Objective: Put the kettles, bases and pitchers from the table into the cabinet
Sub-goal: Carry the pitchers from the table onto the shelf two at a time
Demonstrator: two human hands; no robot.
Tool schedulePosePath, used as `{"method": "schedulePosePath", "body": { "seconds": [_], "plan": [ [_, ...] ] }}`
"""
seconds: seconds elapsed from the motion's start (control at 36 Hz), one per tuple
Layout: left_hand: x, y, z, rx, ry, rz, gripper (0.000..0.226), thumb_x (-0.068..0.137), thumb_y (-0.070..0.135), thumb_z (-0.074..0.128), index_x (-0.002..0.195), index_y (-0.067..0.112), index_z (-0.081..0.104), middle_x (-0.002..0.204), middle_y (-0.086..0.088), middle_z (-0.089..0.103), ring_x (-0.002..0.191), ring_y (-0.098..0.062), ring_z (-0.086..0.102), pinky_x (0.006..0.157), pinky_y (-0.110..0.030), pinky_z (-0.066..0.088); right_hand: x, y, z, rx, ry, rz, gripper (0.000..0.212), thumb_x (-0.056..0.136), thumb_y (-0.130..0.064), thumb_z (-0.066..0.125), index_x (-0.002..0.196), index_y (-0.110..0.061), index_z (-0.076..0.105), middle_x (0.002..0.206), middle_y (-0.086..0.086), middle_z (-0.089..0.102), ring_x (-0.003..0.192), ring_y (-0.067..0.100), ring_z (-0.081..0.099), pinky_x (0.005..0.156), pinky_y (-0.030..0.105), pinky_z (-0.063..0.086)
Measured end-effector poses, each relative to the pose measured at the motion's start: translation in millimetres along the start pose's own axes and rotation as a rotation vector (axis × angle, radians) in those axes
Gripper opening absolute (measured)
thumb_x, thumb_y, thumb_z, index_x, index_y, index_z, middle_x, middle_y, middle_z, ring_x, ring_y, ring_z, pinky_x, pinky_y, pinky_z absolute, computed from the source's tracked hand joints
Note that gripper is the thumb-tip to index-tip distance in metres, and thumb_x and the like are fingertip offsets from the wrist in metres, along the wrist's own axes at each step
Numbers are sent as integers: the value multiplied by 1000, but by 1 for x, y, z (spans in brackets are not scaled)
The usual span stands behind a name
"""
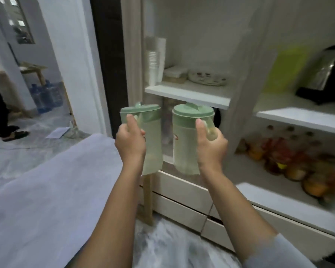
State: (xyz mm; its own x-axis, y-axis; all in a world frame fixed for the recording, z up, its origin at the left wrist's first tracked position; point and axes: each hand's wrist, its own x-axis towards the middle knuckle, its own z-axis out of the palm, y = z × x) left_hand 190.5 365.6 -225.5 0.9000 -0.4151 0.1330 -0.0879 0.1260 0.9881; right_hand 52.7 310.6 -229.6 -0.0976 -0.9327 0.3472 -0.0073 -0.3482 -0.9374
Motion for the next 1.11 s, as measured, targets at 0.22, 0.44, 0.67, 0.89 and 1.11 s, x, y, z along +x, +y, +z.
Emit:
{"method": "schedulePosePath", "body": {
  "seconds": [0.22,0.44,0.67,0.89,1.11],
  "plan": [
    [-107,21,110,-88,-260,55,42,85,57,32,72,24,54,66,4,54,62,-18,50,67,-38,41,39,3,-146,-63,219,-60,28,82,-48,63,67,-26,54,67,-10,60,62,1,57,61,20,48],
    [-187,44,193,-119,-413,104,44,87,56,32,69,24,56,65,5,57,65,-19,54,75,-43,49,71,-9,-253,-105,422,-129,32,81,-50,63,68,-22,56,68,-8,62,63,5,58,63,22,48],
    [-230,62,258,-209,-545,138,40,97,45,33,73,20,52,64,4,53,55,-10,48,53,-26,40,109,-15,-311,-96,591,-184,26,80,-51,64,70,-28,57,70,-11,64,69,6,63,74,37,57],
    [-232,68,344,-327,-672,116,36,95,46,34,72,24,51,60,7,52,50,-9,46,55,-29,38,175,-15,-344,-70,697,-288,26,83,-47,62,73,-24,57,66,-12,59,63,0,58,66,27,54],
    [-214,83,434,-369,-748,184,34,98,44,32,75,24,47,64,5,53,53,-10,47,55,-29,39,257,-10,-357,-50,793,-368,26,86,-43,61,67,-26,52,63,-8,56,60,9,56,59,26,49]
  ]
}}
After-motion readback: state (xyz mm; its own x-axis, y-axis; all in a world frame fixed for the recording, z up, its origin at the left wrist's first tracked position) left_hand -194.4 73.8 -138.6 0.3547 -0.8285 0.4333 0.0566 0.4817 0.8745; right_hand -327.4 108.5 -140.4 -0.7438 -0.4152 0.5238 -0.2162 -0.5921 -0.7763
